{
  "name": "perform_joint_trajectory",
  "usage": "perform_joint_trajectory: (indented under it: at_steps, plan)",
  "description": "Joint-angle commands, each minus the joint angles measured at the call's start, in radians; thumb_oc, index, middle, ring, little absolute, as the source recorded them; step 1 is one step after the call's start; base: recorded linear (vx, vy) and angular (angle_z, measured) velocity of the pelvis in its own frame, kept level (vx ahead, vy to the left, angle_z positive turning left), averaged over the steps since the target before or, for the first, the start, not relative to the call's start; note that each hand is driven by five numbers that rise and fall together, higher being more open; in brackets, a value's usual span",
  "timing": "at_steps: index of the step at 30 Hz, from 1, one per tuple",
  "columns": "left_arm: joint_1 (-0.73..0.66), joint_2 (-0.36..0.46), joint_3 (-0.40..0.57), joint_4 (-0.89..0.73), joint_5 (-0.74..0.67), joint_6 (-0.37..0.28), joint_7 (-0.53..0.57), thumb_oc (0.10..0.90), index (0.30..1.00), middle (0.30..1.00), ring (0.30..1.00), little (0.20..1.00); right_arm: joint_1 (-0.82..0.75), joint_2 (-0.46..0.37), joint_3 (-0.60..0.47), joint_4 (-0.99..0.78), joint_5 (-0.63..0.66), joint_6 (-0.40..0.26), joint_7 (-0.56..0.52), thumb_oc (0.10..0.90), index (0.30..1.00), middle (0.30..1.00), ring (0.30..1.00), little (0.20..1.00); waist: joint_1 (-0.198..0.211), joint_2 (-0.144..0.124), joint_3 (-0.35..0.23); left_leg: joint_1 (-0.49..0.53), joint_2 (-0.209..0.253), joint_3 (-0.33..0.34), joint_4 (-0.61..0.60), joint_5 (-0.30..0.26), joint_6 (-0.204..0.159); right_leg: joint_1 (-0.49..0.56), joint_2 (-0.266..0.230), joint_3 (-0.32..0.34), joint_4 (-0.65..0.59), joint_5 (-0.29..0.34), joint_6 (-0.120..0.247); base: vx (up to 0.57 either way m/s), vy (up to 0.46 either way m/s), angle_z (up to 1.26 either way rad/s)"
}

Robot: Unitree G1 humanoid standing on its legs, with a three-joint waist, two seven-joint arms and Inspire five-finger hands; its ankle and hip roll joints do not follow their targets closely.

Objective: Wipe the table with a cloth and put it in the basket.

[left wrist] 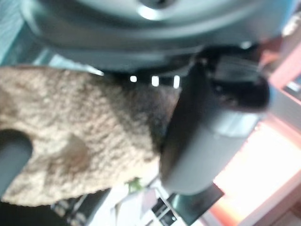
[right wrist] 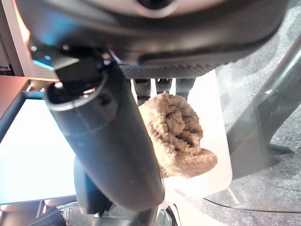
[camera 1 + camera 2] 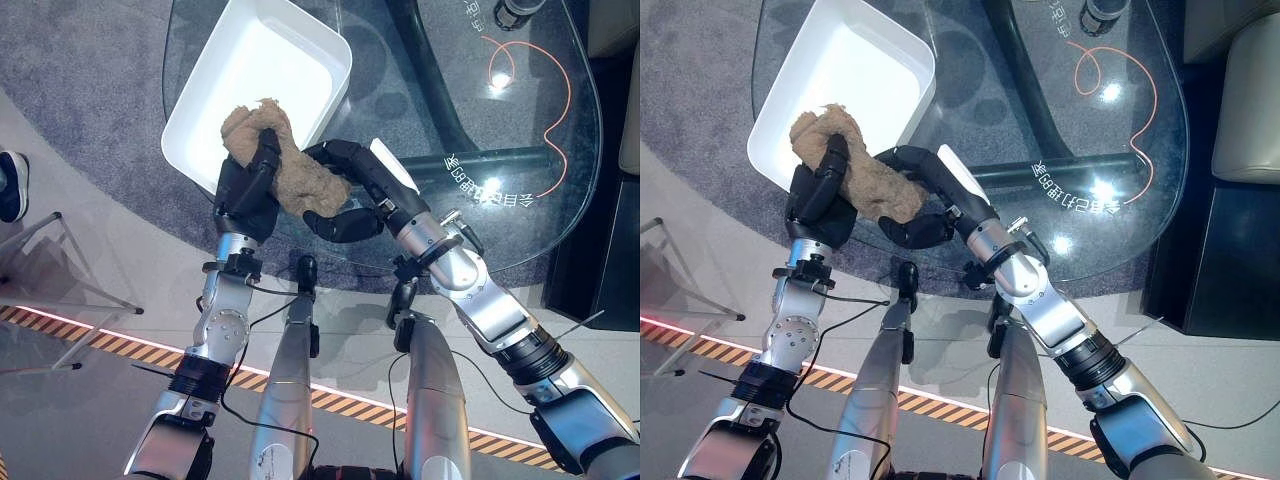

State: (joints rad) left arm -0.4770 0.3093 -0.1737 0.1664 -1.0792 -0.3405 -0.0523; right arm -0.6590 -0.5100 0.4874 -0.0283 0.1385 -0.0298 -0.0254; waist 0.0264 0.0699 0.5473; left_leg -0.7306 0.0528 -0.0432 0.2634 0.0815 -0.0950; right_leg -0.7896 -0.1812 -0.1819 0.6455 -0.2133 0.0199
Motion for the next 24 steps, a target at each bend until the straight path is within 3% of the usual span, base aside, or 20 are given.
perform_joint_trajectory:
  at_steps: [1,6,13,24]
  plan:
    - [-0.048,0.012,0.106,-0.157,0.100,-0.180,0.060,0.100,0.300,0.300,0.300,0.200,-0.113,0.033,-0.092,-0.128,0.033,-0.129,-0.052,0.800,0.900,0.900,0.900,0.900,0.018,-0.027,-0.027,0.036,-0.090,0.068,0.112,-0.107,0.062,0.063,0.068,0.005,-0.169,0.142,0.041,0.00,0.000,0.00]
    - [-0.069,0.030,0.130,-0.160,0.258,-0.240,0.223,0.100,0.300,0.300,0.300,0.200,-0.124,0.038,-0.099,-0.113,0.039,-0.132,-0.078,0.800,0.900,0.900,0.900,0.900,0.021,-0.029,-0.027,0.036,-0.089,0.067,0.114,-0.109,0.061,0.064,0.068,0.003,-0.165,0.136,0.038,0.00,0.000,0.00]
    - [-0.095,0.046,0.150,-0.159,0.436,-0.272,0.367,0.100,0.300,0.300,0.300,0.200,-0.128,0.047,-0.112,-0.088,0.030,-0.145,-0.145,0.800,0.900,0.900,0.900,0.900,0.020,-0.029,-0.027,0.036,-0.086,0.069,0.117,-0.109,0.059,0.061,0.070,0.007,-0.158,0.133,0.037,0.00,0.000,0.00]
    - [-0.179,0.136,0.173,-0.111,0.683,-0.264,0.533,0.100,0.300,0.300,0.300,0.200,-0.093,0.011,-0.194,0.020,-0.026,-0.152,-0.413,0.800,0.900,0.900,0.900,0.900,-0.009,-0.028,-0.027,0.036,-0.077,0.082,0.121,-0.115,0.053,0.054,0.078,0.028,-0.153,0.128,0.036,0.00,0.020,-0.02]
